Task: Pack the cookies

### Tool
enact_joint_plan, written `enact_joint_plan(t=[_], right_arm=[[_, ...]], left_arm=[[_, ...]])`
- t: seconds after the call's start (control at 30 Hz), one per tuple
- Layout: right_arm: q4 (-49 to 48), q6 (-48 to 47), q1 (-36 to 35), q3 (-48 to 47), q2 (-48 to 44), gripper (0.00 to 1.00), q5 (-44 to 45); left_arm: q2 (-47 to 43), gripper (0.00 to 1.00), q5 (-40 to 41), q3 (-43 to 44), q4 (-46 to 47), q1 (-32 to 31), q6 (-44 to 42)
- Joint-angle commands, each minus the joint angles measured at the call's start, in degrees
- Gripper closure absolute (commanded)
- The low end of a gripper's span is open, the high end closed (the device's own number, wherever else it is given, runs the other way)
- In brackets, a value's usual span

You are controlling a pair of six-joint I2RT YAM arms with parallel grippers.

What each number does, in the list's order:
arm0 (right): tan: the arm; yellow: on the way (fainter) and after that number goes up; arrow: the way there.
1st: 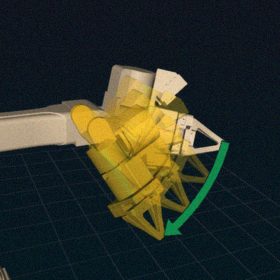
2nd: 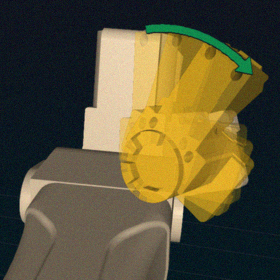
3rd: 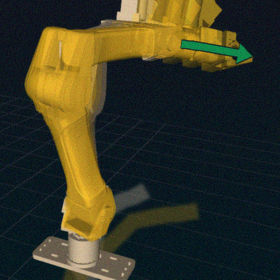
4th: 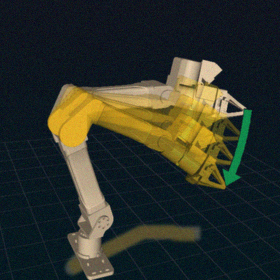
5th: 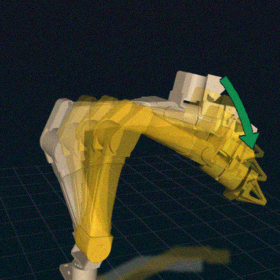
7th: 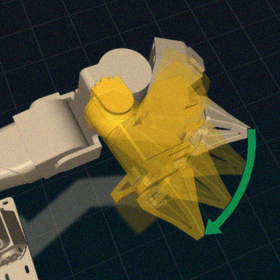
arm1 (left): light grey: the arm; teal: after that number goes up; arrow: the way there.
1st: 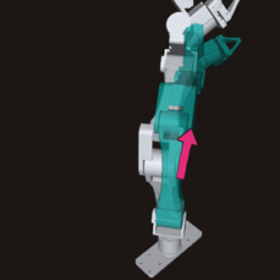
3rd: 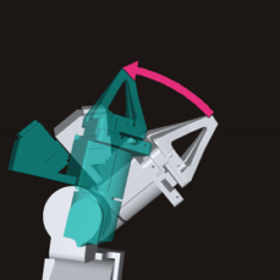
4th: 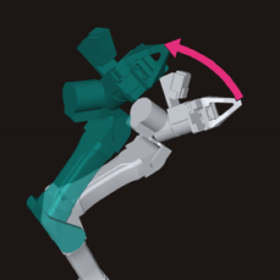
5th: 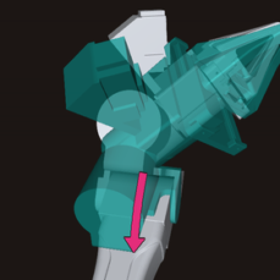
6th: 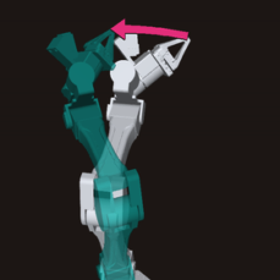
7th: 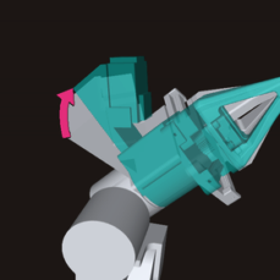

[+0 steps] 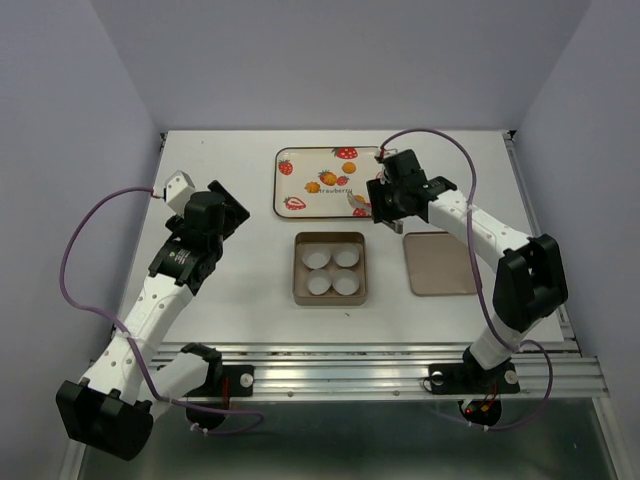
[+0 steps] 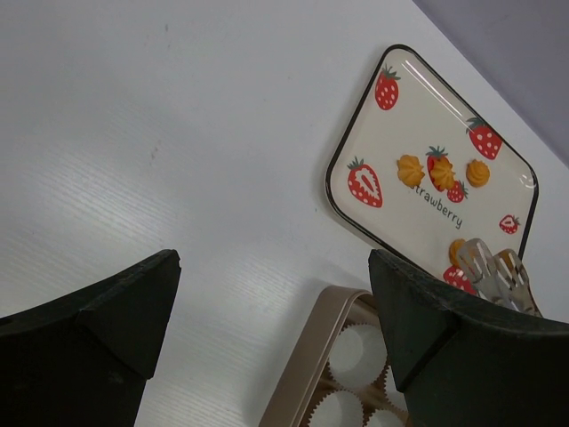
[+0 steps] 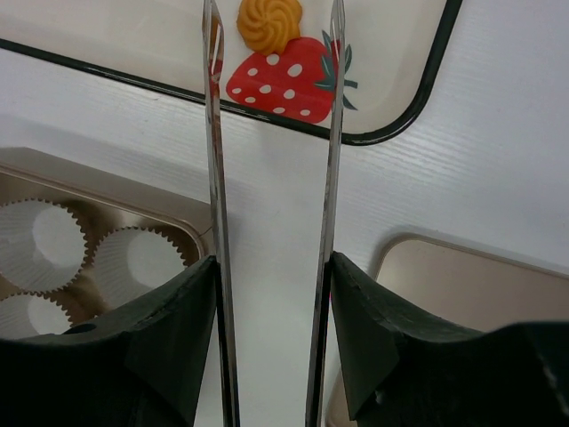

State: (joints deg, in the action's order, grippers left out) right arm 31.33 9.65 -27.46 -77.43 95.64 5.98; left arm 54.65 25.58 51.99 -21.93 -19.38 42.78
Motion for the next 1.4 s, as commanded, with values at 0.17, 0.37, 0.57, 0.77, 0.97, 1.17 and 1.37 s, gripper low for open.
enact_joint_plan(t=[0.17, 0.37, 0.57, 0.77, 0.97, 1.17, 1.37], right_arm=[[-1.19, -1.92, -1.01, -3.34, 2.71, 0.43, -0.62], [-1.01, -1.83, -1.01, -3.08, 2.98, 0.51, 0.17], [-0.75, -2.09, -1.54, -3.26, 2.71, 0.57, 0.17], [-1.18, -1.74, -1.54, -3.43, 2.98, 0.62, 1.67], [-4.69, -1.92, -1.54, -2.29, -1.58, 0.65, 1.32], [-6.81, -2.44, -1.54, 0.25, -6.07, 0.67, -0.35], [-6.38, -1.13, -1.54, 2.98, -10.55, 0.69, -0.87]], left_arm=[[-0.43, 0.01, 1.66, -0.75, 0.84, 0.3, 0.11], [-0.34, 0.01, 2.01, -0.66, 0.84, 0.3, 0.19], [-0.16, 0.01, 2.01, -0.83, 1.01, 0.3, 0.28], [-0.16, 0.01, 1.22, -1.01, 1.28, 0.3, 0.02], [-0.86, 0.01, 0.87, -1.36, 1.72, 0.3, 0.11], [-0.69, 0.01, -0.09, -1.54, 1.81, 0.3, 0.11], [-0.69, 0.01, -0.53, -1.45, 1.72, 0.39, 0.28]])
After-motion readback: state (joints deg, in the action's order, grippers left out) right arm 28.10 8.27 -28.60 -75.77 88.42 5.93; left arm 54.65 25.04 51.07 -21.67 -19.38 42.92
